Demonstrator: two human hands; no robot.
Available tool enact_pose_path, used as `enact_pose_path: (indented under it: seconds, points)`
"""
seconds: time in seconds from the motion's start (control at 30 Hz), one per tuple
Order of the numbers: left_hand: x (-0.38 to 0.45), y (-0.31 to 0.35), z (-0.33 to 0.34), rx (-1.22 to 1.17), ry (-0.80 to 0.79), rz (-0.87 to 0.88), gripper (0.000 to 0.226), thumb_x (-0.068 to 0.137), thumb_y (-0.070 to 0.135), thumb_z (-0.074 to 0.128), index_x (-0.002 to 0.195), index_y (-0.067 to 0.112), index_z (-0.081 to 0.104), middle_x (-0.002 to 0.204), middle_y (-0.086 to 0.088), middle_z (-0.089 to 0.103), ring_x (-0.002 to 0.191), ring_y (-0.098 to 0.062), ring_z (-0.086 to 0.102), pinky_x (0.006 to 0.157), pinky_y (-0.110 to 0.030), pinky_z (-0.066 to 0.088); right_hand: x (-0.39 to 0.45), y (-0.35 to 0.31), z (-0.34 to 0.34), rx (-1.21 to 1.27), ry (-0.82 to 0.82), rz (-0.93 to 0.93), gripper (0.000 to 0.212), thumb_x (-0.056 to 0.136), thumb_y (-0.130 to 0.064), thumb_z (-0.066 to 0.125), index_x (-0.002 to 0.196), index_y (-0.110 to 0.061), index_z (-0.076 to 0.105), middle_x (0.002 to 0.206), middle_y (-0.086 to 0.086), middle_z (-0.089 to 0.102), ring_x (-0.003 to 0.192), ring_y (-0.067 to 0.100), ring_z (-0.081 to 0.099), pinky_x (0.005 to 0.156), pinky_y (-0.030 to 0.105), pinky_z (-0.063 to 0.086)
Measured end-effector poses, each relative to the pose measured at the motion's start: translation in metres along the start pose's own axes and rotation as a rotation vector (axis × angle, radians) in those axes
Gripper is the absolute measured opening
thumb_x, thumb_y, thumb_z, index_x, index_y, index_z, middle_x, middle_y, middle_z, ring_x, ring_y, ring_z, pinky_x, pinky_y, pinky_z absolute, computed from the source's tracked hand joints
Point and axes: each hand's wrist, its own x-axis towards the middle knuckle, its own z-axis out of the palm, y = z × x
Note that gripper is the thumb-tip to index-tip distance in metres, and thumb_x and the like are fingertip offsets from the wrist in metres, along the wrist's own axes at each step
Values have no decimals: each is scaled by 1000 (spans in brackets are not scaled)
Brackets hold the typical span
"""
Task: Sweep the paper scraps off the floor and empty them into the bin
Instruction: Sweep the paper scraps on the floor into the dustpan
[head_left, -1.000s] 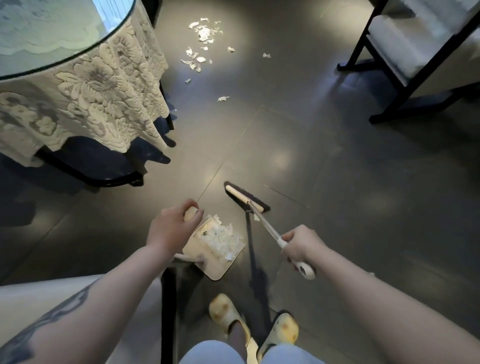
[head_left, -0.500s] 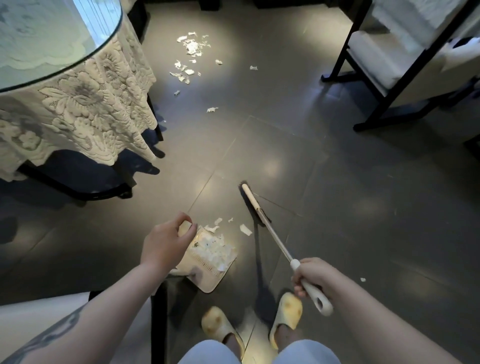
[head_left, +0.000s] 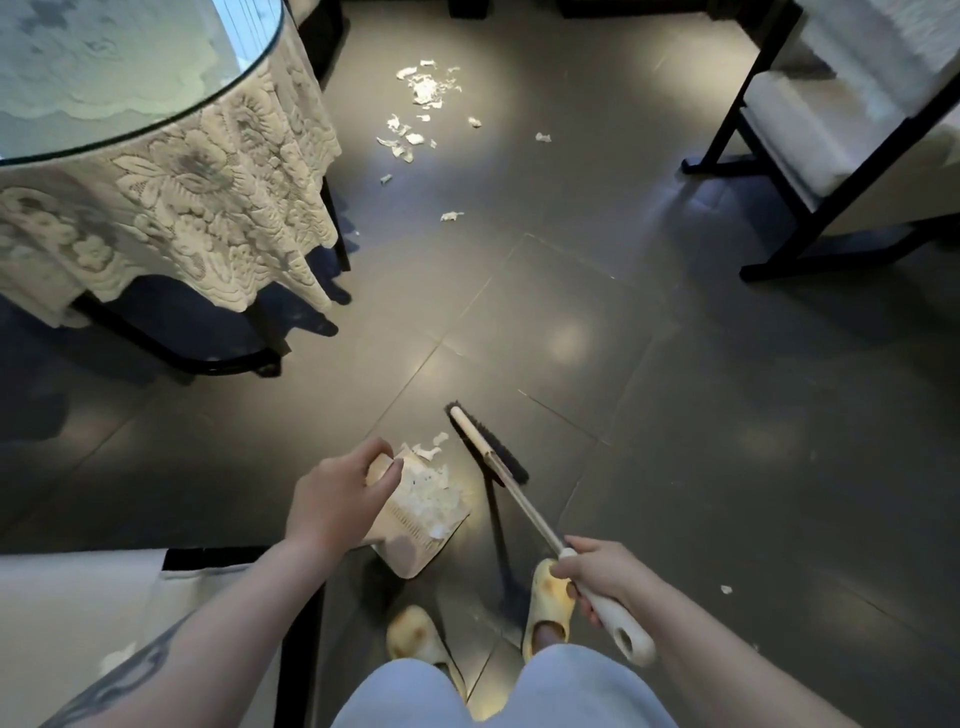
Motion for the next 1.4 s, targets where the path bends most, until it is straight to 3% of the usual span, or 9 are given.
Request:
enact_pose_path:
  seconds: [0.2,0.33,0.53,0.6,0.77,0.87,1.03,1.13,1.4]
  points:
    - [-12,-8,-4,-67,31,-51,22,91,52,54,81,33,57,61,0,63,62,-22,61,58,-34,45,-18,-18,-36,-126,44,-96,63,83,-2,62,140,-24,48,71,12,57,36,13,45,36,19,38]
    - [-33,-12,-2,-78,101,-101,23,92,48,57,81,28,59,61,2,62,62,-25,60,55,-33,40,-10,-43,-24,-357,95,-196,58,83,-3,56,137,-25,51,85,7,63,51,17,57,38,19,42]
    - [-54,-22,-6,-124,198,-281,14,94,37,61,81,32,57,64,3,62,63,-23,57,55,-34,40,27,-79,14,-770,88,-235,49,74,-7,62,121,-22,63,103,4,67,88,22,66,71,32,59]
    - [-53,-24,-6,-113,210,-358,16,94,39,60,80,33,55,63,5,60,61,-20,52,55,-33,36,29,-76,24,-838,52,-243,50,79,-10,57,127,-24,60,104,4,65,86,20,66,65,29,58]
    - [-56,-25,-4,-90,189,-376,15,96,41,56,84,31,56,62,8,58,56,-6,48,51,-28,34,15,-55,35,-891,-101,-218,50,89,-7,49,137,-21,51,105,8,61,82,23,67,63,30,61]
    - [-57,-26,-5,-129,194,-343,14,95,39,58,85,30,57,62,6,60,58,-8,53,50,-27,36,4,-55,17,-843,-121,-227,51,85,-8,53,133,-25,56,99,7,64,73,20,65,44,21,51]
    - [-55,-36,-4,-173,184,-240,14,91,38,66,82,30,60,61,2,63,62,-22,61,58,-37,49,-15,-53,-20,-738,-44,-252,61,85,-10,54,141,-32,45,84,2,61,53,13,56,41,20,44]
    - [-47,-40,-10,-96,154,-138,17,90,45,62,82,30,61,58,3,62,58,-22,60,55,-34,45,-9,-49,-20,-756,36,-266,63,82,-12,49,141,-32,44,87,1,58,52,15,57,43,23,47]
    - [-17,-19,-15,-35,14,-125,19,97,42,53,90,25,57,73,-2,65,71,-26,59,58,-32,40,53,-43,14,-547,89,11,33,96,-14,46,127,-6,44,94,18,63,62,25,63,45,29,52]
